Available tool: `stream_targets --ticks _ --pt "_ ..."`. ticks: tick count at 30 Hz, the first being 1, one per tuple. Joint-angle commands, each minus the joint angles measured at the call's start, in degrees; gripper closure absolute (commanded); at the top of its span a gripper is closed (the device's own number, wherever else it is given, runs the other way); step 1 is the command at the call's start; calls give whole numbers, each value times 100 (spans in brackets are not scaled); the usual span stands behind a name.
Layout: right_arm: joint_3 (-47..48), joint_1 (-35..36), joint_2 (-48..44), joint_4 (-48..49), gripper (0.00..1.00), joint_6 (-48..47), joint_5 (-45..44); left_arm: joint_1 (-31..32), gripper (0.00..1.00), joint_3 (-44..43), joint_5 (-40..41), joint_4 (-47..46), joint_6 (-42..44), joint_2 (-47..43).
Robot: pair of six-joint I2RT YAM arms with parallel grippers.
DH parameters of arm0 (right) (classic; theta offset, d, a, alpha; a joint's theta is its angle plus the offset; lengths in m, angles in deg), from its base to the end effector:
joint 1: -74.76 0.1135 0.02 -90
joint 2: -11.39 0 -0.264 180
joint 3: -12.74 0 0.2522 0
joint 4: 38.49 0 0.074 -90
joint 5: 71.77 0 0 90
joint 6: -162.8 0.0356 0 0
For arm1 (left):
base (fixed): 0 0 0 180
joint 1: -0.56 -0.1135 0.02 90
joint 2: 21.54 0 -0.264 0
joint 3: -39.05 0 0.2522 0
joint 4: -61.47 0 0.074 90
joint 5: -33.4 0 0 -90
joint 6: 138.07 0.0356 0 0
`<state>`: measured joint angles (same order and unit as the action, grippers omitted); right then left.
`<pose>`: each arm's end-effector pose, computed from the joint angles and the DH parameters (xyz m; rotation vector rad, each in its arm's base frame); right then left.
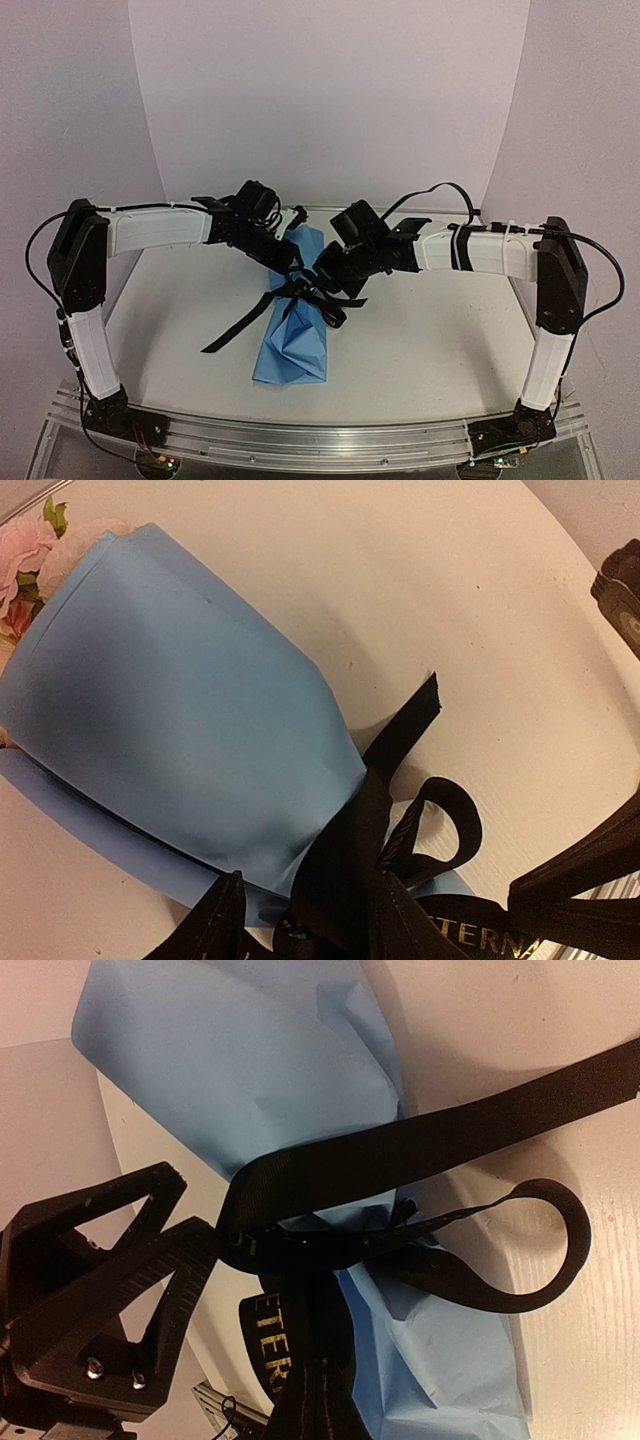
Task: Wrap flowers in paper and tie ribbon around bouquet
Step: Pick up the left side of the half-tied ribbon from the folded bouquet, then cross the right side of the half-tied ribbon on the folded bouquet.
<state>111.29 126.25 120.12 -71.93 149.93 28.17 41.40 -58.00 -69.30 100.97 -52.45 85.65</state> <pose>0.2642 0.3418 0.2437 0.5028 2.6646 1.1482 0.3101 -0.2784 0.2385 0.8811 2.3477 -0.6114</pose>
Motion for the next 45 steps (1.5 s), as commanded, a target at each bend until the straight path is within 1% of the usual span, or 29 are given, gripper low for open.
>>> stream_targets --ticks 1,7,12,15,19,22,25,28,31,34,36,39,43,45 --pt "-6 45 33 105 100 -39 -52 112 57 -323 120 220 112 36" --pt "-14 51 43 106 100 -30 -50 165 59 -374 251 323 136 134" --pt "-21 54 39 105 100 -29 -52 178 65 -476 331 396 139 247" --pt "-38 54 30 105 100 -28 -65 178 75 -466 410 345 100 228" --pt "-58 54 26 105 100 -38 -95 178 93 -238 608 13 -36 7" --pt "-70 53 26 105 100 -40 -136 158 100 172 1043 -451 -343 -351" --pt "-44 46 38 101 100 -80 -182 108 100 844 1326 -1098 -874 -882" --pt "34 38 69 69 100 -148 -230 -5 99 1736 1497 -1829 -1612 -1474" --pt "108 42 70 3 100 -274 -360 -179 95 2692 1384 -2525 -2374 -1979" --pt "319 33 91 -165 100 -529 -519 -274 90 3403 1171 -3173 -2942 -2309" --pt "609 36 169 -368 100 -776 -586 -294 82 3743 965 -3652 -3287 -2431" --pt "1082 37 352 -703 100 -1120 -631 -303 79 4052 848 -4051 -3742 -2391" --pt "1522 34 611 -1004 100 -1441 -586 -362 73 4593 1055 -4556 -4431 -2540" --pt "1608 35 681 -1060 100 -1502 -556 -426 69 4784 1130 -4655 -4487 -2723"
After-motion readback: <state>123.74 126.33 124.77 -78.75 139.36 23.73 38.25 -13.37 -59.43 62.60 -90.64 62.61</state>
